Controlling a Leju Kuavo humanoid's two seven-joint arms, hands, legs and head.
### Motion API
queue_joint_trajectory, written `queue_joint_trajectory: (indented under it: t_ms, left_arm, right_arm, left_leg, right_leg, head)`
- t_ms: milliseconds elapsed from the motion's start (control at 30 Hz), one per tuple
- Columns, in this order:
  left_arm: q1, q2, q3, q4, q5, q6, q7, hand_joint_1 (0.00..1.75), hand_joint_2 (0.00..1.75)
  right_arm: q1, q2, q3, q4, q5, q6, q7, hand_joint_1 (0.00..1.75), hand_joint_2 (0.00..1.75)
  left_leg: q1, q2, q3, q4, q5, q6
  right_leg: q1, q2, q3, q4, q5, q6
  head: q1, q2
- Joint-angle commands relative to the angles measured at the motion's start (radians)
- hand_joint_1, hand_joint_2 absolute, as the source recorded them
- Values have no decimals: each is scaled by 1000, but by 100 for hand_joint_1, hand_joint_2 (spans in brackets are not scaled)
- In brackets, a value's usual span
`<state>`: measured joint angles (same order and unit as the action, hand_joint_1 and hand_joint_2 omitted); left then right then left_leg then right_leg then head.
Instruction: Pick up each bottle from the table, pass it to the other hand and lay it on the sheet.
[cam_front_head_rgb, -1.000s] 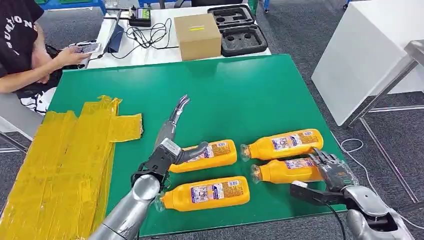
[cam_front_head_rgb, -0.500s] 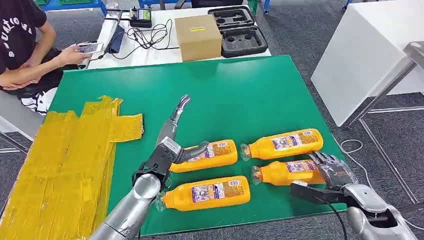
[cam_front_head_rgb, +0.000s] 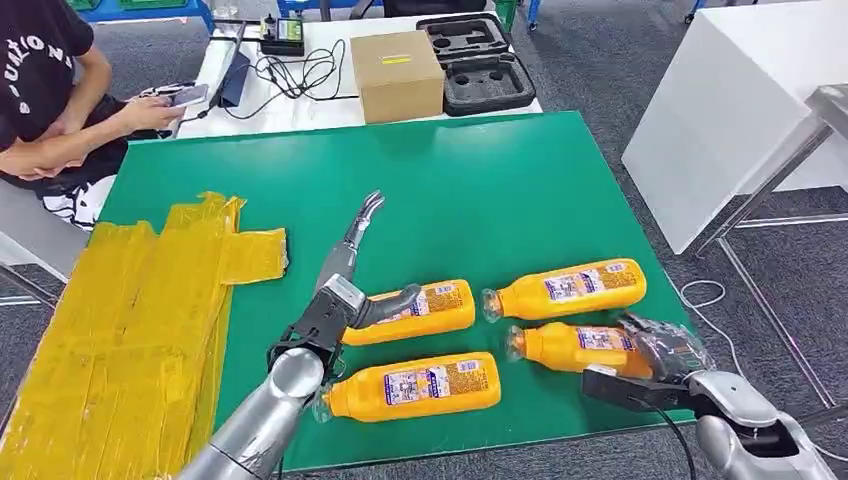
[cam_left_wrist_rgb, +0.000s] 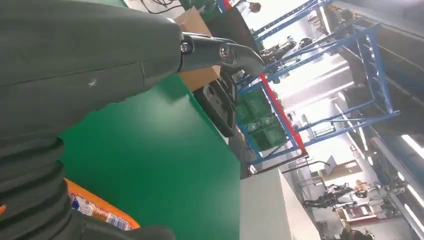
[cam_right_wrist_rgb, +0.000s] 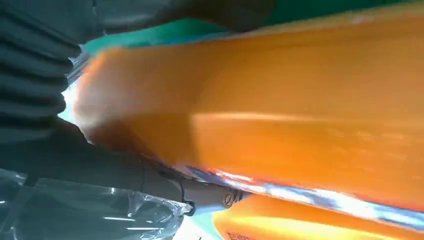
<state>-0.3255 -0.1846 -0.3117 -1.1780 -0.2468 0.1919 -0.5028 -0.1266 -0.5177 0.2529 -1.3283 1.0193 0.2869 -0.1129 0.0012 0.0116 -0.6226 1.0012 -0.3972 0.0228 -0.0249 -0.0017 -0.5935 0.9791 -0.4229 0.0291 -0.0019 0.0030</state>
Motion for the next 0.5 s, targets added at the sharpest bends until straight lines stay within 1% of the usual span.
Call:
queue_joint_trajectory:
  t_ms: [33, 133, 267, 500]
  left_arm:
    - [-35, 17, -17, 71, 4, -5, 2, 0, 175]
    - [-35, 17, -17, 71, 4, -5, 2, 0, 175]
    - [-37, 15, -19, 71, 3, -6, 2, 0, 175]
    - [-37, 15, -19, 71, 3, -6, 2, 0, 175]
  right_arm:
    - [42, 4, 54, 63, 0, 25, 4, 175, 175]
    - [43, 3, 54, 64, 0, 25, 4, 175, 175]
    - [61, -5, 54, 52, -5, 32, 4, 175, 175]
    - [61, -5, 54, 52, -5, 32, 4, 175, 175]
  left_leg:
    - [2, -3, 3, -1, 0, -1]
    - [1, -3, 3, -1, 0, -1]
    - [2, -5, 4, 0, -1, -1]
    - [2, -5, 4, 0, -1, 0]
  right_leg:
    - [2, -3, 4, -2, -1, -2]
    - [1, -3, 5, -2, -2, 0]
    - [2, -3, 7, -3, -2, 0]
    - [2, -4, 7, -3, -3, 0]
  head:
    - [0, 0]
    - [0, 0]
    - [0, 0]
    - [0, 0]
